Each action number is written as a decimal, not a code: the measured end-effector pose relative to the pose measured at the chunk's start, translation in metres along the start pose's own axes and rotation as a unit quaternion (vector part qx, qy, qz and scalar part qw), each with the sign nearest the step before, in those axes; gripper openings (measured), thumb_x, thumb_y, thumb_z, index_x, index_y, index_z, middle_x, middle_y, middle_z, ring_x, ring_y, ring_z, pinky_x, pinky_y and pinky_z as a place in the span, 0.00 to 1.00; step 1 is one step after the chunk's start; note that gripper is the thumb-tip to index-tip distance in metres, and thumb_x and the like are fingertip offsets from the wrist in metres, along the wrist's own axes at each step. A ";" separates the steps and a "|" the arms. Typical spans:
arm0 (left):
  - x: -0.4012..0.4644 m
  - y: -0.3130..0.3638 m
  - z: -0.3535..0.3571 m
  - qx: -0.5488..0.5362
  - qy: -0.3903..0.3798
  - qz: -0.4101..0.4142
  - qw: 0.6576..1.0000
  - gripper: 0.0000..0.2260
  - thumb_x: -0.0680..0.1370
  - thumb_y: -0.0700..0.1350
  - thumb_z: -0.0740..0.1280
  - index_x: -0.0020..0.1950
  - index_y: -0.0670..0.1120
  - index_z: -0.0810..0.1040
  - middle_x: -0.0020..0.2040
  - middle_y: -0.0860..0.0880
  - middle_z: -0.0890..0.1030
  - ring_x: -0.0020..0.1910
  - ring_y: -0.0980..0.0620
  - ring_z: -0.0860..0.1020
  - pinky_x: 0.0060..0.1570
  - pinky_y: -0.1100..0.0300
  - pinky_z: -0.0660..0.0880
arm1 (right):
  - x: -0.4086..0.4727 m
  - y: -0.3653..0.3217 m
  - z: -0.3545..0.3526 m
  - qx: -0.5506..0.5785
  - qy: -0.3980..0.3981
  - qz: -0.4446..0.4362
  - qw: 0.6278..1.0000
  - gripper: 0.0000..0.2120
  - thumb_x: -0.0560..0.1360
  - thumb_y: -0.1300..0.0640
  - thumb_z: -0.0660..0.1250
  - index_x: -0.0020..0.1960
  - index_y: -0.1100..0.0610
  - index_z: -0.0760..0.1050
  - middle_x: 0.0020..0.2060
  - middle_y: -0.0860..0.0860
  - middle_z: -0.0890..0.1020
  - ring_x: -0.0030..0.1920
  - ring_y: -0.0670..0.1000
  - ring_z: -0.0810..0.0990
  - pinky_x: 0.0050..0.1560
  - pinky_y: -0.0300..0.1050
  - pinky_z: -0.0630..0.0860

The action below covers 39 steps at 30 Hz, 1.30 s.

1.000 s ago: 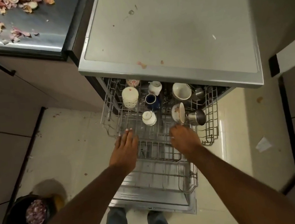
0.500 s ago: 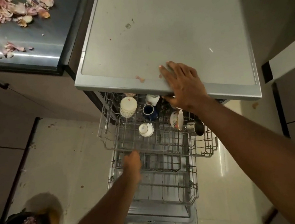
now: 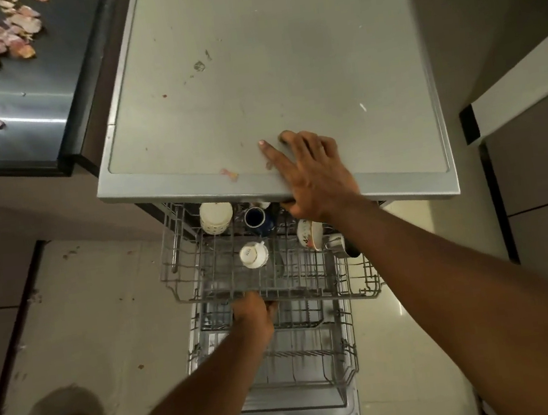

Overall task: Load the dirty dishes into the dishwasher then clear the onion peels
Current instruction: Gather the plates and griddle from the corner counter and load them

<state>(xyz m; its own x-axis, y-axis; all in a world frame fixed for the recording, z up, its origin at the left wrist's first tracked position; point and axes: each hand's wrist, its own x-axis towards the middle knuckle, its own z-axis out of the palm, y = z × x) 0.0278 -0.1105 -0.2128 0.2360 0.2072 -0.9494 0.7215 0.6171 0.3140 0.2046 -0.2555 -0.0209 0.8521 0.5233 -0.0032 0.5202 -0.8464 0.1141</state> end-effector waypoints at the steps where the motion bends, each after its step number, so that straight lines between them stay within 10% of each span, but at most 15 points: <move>1: 0.000 0.002 0.003 0.010 -0.002 0.007 1.000 0.13 0.84 0.36 0.56 0.67 0.39 0.73 0.53 0.42 0.78 0.42 0.50 0.79 0.47 0.54 0.83 | -0.001 0.000 0.000 0.000 0.002 0.000 1.000 0.55 0.65 0.34 0.73 0.84 0.51 0.52 0.74 0.59 0.63 0.71 0.61 0.64 0.71 0.59 0.62; 10: 0.013 0.074 0.075 -0.070 -0.048 0.030 0.996 0.13 0.84 0.33 0.61 0.69 0.37 0.73 0.63 0.36 0.79 0.59 0.41 0.81 0.61 0.49 0.80 | 0.001 0.000 0.000 0.003 -0.016 0.009 1.000 0.58 0.64 0.34 0.75 0.84 0.50 0.50 0.75 0.57 0.61 0.72 0.60 0.63 0.72 0.59 0.62; 15: 0.024 0.091 0.105 -0.076 -0.083 0.050 0.992 0.16 0.80 0.27 0.55 0.65 0.37 0.74 0.53 0.40 0.80 0.45 0.48 0.80 0.38 0.61 0.80 | 0.002 0.000 0.002 0.000 -0.013 0.007 1.000 0.58 0.64 0.32 0.75 0.84 0.51 0.51 0.75 0.58 0.62 0.72 0.61 0.64 0.70 0.60 0.63; 19: 0.026 0.102 0.125 -0.050 -0.153 0.094 0.982 0.14 0.83 0.35 0.59 0.64 0.45 0.80 0.61 0.41 0.84 0.53 0.47 0.83 0.36 0.58 0.81 | 0.003 0.000 0.003 -0.005 -0.018 0.006 1.000 0.59 0.63 0.32 0.76 0.84 0.51 0.51 0.75 0.59 0.62 0.72 0.61 0.64 0.70 0.61 0.64; 23: 0.037 0.110 0.144 -0.014 -0.269 0.143 0.952 0.24 0.88 0.44 0.52 0.55 0.67 0.84 0.58 0.58 0.84 0.64 0.51 0.78 0.66 0.45 0.77 | 0.004 0.001 0.005 -0.006 -0.026 0.003 1.000 0.59 0.63 0.34 0.75 0.84 0.51 0.49 0.75 0.59 0.61 0.72 0.61 0.63 0.70 0.61 0.63; 25: 0.035 0.103 0.144 -0.029 -0.300 0.177 0.937 0.15 0.87 0.49 0.60 0.59 0.66 0.83 0.64 0.51 0.83 0.65 0.44 0.79 0.65 0.41 0.76 | 0.005 0.001 0.005 -0.008 -0.025 0.004 1.000 0.60 0.63 0.33 0.75 0.84 0.51 0.50 0.75 0.59 0.62 0.71 0.61 0.64 0.69 0.60 0.64; 31: 0.045 0.103 0.108 0.084 -0.236 0.168 0.953 0.20 0.78 0.28 0.62 0.66 0.45 0.77 0.61 0.42 0.83 0.56 0.45 0.80 0.51 0.52 0.78 | 0.003 0.000 0.004 -0.009 -0.020 0.006 1.000 0.61 0.61 0.34 0.77 0.84 0.51 0.50 0.75 0.58 0.61 0.72 0.61 0.63 0.70 0.61 0.64; 35: 0.041 0.104 0.069 0.204 -0.198 0.160 0.945 0.25 0.78 0.23 0.54 0.47 0.53 0.76 0.42 0.53 0.74 0.39 0.57 0.70 0.41 0.61 0.67 | 0.002 -0.002 0.004 -0.007 -0.018 0.011 1.000 0.60 0.61 0.35 0.77 0.83 0.50 0.50 0.75 0.58 0.61 0.72 0.61 0.63 0.70 0.61 0.64; 39: 0.029 0.068 0.013 0.269 -0.172 0.149 0.936 0.22 0.79 0.24 0.56 0.47 0.52 0.74 0.44 0.52 0.74 0.44 0.56 0.74 0.48 0.59 0.72 | -0.001 -0.004 0.002 -0.011 -0.010 0.020 1.000 0.58 0.62 0.38 0.78 0.83 0.50 0.52 0.75 0.59 0.62 0.71 0.62 0.64 0.70 0.61 0.64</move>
<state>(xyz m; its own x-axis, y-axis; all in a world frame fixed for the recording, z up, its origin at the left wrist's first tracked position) 0.0923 -0.0728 -0.2194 0.6080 -0.0042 -0.7939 0.7916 0.0796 0.6058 0.2022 -0.2528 -0.0238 0.8732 0.4871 -0.0189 0.4848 -0.8638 0.1369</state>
